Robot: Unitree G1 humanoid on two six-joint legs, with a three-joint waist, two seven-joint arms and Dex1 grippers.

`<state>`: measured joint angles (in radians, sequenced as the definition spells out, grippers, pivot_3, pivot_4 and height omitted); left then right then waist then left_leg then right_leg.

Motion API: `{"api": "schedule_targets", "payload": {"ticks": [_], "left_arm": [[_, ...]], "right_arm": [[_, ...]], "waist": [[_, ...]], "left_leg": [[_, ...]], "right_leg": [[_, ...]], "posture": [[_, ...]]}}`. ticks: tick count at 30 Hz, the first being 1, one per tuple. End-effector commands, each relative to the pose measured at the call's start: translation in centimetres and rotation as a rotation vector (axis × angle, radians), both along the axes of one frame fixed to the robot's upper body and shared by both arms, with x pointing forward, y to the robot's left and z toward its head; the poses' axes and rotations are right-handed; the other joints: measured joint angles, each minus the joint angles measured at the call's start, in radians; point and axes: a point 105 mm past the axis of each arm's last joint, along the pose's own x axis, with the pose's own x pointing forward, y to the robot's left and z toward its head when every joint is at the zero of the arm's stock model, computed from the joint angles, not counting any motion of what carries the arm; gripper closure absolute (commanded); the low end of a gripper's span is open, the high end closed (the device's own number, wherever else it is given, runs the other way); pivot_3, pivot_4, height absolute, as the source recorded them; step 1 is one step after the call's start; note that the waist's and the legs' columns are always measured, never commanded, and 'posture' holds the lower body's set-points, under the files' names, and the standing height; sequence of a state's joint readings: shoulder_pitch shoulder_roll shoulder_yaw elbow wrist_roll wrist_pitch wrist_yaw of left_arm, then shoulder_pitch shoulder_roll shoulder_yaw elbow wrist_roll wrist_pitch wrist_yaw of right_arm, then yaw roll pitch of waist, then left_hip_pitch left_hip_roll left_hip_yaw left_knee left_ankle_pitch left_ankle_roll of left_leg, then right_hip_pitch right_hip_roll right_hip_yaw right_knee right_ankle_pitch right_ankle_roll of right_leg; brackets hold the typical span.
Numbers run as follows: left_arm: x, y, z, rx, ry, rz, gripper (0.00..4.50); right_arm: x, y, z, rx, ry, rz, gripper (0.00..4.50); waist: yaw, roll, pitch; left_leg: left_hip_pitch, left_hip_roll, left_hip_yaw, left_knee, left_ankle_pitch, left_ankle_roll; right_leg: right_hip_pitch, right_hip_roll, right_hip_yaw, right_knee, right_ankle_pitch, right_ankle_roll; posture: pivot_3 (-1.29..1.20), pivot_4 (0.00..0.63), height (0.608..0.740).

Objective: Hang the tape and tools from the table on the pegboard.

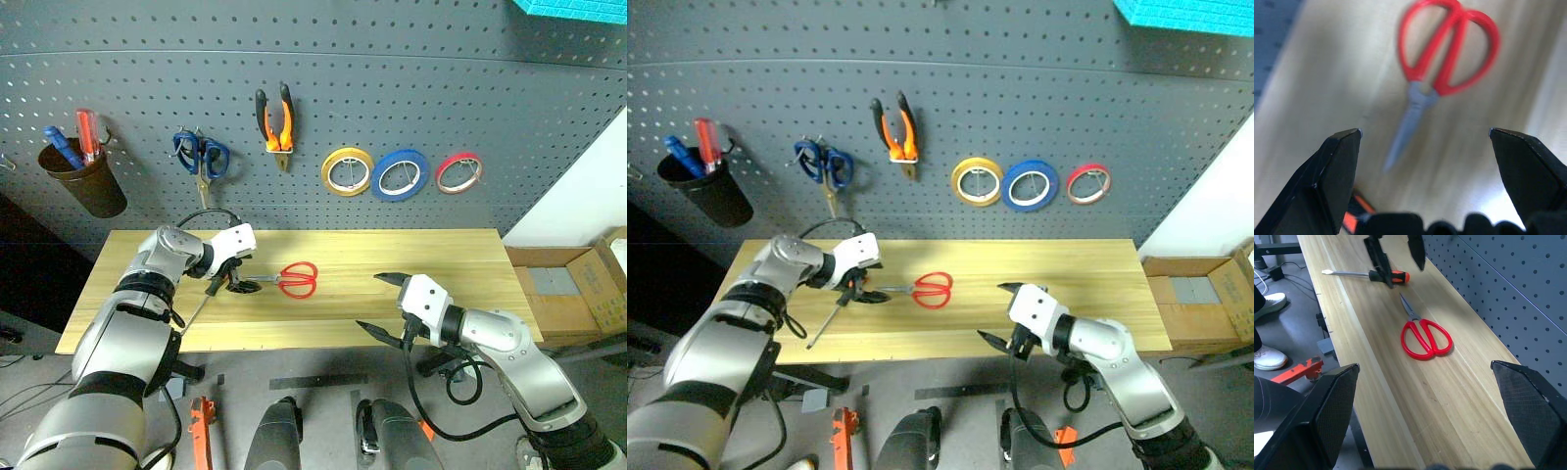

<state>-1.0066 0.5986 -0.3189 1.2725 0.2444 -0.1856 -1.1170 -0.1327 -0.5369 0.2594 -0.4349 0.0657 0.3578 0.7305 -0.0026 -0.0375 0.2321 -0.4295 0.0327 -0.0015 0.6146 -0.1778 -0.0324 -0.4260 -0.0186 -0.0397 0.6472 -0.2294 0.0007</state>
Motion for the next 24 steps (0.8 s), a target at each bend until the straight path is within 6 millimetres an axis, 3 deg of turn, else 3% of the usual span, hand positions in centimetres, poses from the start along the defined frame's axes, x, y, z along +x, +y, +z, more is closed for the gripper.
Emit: {"api": "schedule_targets", "payload": {"ticks": [1,9,24], "left_arm": [[1.0,-0.1,1.3,0.064,-0.065,-0.023,0.02],[2.2,-1.6,2.4,0.018,-0.14,-0.011,0.02],[0.6,-3.8,-2.1,0.005,-0.169,-0.095,0.02]], "right_arm": [[-0.6,0.2,1.3,0.03,-0.037,0.015,0.0],[-1.1,0.2,1.3,0.04,-0.03,-0.001,0.0],[-1.1,0.3,1.5,0.054,-0.023,-0.012,0.0]], "waist": [[0.0,0.0,0.0],[-0.002,-0.001,0.001],[-0.023,-0.004,0.004]], "left_leg": [[0.0,0.0,0.0,0.0,0.0,0.0],[0.0,0.0,0.0,0.0,0.0,0.0],[0.0,0.001,-0.001,0.003,0.0,0.0]], "right_leg": [[0.0,0.0,0.0,0.0,0.0,0.0],[0.0,0.0,0.0,0.0,0.0,0.0],[0.0,0.0,0.001,0.003,0.0,0.0]], "posture": [[-0.05,0.233,0.74],[-0.08,0.248,0.74],[-0.06,0.259,0.74]]}}
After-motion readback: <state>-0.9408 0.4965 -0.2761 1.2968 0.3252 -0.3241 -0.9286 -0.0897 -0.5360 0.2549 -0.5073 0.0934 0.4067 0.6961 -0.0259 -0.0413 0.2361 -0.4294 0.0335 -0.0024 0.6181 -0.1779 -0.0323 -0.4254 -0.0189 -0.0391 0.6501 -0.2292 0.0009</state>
